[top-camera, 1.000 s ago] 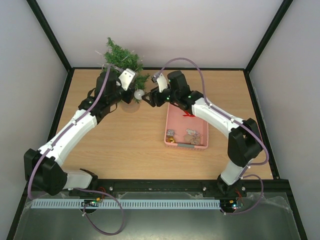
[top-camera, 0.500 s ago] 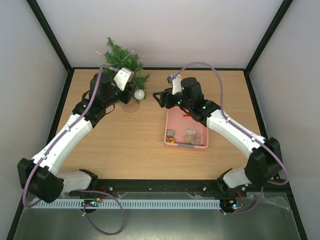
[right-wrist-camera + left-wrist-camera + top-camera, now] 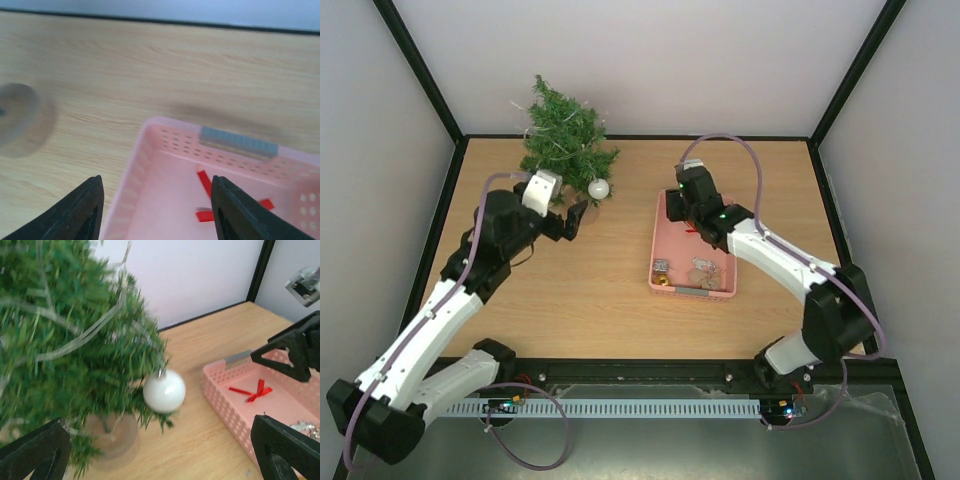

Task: Decorate the small christmas tree
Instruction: Pick up the decoration item from the storage box.

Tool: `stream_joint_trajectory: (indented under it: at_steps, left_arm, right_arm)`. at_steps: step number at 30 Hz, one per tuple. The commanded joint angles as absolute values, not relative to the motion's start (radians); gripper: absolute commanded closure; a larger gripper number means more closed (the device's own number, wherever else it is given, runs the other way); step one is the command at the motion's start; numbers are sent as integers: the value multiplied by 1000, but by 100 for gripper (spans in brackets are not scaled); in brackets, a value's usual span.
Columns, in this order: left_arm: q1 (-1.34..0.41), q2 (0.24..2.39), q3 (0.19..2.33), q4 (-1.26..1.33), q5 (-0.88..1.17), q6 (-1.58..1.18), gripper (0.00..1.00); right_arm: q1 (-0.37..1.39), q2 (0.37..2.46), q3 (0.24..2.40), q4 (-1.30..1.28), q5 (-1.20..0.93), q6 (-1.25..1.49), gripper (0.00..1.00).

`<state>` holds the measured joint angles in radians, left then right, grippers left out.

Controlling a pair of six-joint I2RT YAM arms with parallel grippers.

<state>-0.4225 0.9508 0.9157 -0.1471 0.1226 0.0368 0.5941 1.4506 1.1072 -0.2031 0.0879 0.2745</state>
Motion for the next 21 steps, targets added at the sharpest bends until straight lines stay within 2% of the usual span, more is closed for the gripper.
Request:
stream_joint_trajectory:
  at_steps: [1, 7, 10, 21]
  left_arm:
    - [-425, 834, 782, -110, 22, -19, 0]
    - [-416, 735, 657, -122, -139, -137, 0]
    - [-405, 733, 654, -159, -126, -126, 0]
    - [-402, 727, 626, -140, -61, -52, 1]
  right_arm:
    - [558, 1563, 1105, -250, 192, 206, 46]
    - [531, 1764, 1188, -259, 177, 125, 55]
    - [520, 1812, 1204, -273, 204, 75, 58]
    - [494, 1885, 1201, -359, 215, -30, 60]
